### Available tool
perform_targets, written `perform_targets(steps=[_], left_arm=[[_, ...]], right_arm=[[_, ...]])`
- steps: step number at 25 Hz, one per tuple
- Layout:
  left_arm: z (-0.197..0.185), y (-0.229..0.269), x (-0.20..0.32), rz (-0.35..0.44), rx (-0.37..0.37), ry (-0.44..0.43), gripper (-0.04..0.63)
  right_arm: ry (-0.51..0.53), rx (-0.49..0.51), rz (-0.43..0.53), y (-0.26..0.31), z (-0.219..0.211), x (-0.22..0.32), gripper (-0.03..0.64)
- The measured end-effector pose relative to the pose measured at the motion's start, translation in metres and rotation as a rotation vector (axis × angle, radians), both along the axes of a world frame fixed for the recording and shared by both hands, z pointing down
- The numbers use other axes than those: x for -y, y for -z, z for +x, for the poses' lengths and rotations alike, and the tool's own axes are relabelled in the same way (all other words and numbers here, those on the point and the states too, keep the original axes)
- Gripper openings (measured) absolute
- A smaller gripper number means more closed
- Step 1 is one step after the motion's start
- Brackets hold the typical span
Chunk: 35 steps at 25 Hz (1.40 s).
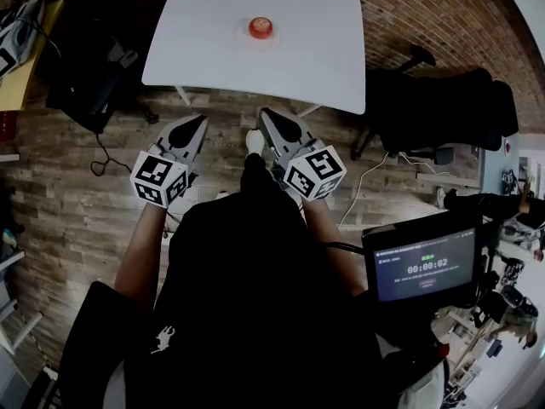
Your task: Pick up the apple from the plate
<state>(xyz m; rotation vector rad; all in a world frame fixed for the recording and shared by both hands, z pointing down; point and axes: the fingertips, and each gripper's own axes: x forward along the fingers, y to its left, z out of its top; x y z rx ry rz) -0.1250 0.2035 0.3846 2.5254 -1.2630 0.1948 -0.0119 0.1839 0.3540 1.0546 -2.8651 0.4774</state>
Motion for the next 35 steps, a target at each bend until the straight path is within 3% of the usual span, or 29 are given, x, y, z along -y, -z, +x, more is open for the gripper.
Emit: perform_targets(steps=[15,22,29,35], left_arm=[[0.029,0.007,0.122,-0.024,0.079,0.034,0.006],[0.044,0.001,0.162,-0.048,0.100,0.046,0.006],[0.060,-0.002,0.201,-0.035,0.071,0.048,0.006],[0.057,-0.002,0.239,-0.031,0.045,0.111,0.006]], right_arm=[[0.067,-0.014,0.022,-0.002,0.025,0.128,0.003],[0.071,-0.012,-0.013,-0.008,0.040,0.164,0.003],[0.123,-0.028,-0.025,-0.016,0.047,0.207,0.003],[0.155,-0.049,-0.034,-0.018,0.050,0.243,0.003]])
